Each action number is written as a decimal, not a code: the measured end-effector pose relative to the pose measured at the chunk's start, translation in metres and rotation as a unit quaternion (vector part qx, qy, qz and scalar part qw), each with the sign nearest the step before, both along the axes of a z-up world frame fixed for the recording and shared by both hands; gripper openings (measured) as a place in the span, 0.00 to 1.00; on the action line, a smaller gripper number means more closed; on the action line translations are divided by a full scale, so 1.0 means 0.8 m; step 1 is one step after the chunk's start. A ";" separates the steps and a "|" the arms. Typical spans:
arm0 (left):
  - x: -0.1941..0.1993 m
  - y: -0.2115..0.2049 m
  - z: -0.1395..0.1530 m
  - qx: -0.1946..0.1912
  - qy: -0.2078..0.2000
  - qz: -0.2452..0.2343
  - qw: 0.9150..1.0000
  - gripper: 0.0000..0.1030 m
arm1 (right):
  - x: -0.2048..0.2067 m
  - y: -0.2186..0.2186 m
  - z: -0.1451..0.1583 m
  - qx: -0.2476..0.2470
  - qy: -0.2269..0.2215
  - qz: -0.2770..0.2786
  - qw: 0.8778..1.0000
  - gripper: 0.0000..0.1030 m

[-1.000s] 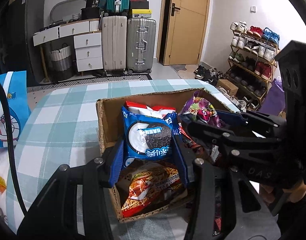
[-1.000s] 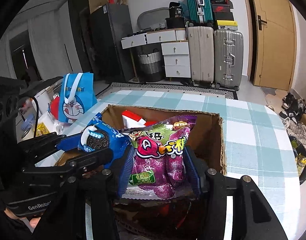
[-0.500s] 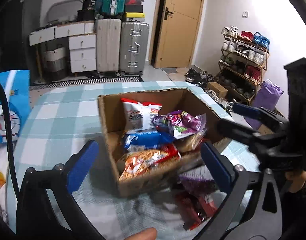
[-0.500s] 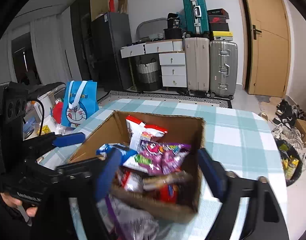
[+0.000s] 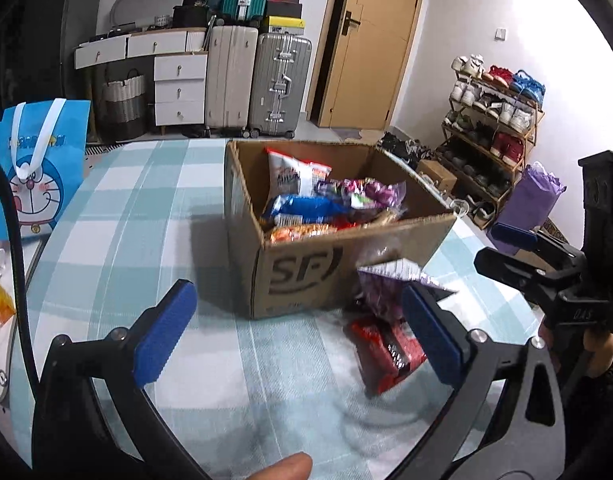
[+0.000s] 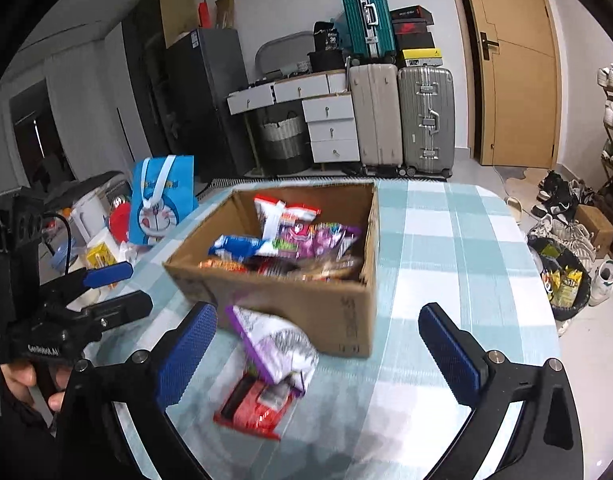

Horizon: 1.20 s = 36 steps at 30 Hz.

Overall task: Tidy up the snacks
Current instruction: 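Move the right gripper to the white-purple chip bag and grip it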

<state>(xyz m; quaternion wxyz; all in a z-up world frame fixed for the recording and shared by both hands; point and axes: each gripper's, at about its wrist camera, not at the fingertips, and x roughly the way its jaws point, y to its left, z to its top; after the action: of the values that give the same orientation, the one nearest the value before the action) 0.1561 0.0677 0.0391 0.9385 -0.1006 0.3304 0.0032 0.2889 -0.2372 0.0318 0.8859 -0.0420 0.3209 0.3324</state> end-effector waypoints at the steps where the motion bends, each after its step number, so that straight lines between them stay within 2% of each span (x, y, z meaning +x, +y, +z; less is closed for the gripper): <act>1: -0.003 0.000 -0.001 0.000 0.000 0.001 1.000 0.99 | -0.003 -0.001 -0.003 -0.003 0.002 -0.001 1.000 1.00; 9: -0.018 0.011 -0.018 -0.007 0.014 0.016 1.000 0.99 | -0.013 -0.006 -0.036 -0.029 0.020 0.006 0.999 1.00; 28: 0.005 0.000 -0.064 -0.005 0.062 0.012 0.998 0.99 | 0.013 0.014 -0.078 -0.031 0.079 0.003 0.996 1.00; 33: 0.008 0.001 -0.069 -0.005 0.066 0.008 0.998 0.99 | 0.027 0.024 -0.087 -0.023 0.111 -0.005 0.994 1.00; 36: 0.010 0.005 -0.074 -0.005 0.074 0.005 0.997 0.99 | 0.030 0.034 -0.088 -0.025 0.111 0.001 0.993 1.00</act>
<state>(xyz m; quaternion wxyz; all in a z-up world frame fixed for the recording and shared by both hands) 0.1641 0.0714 -0.0202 0.9111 -0.1061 0.3982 0.0136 0.3128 -0.2103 -0.0390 0.8429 -0.0273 0.4256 0.3280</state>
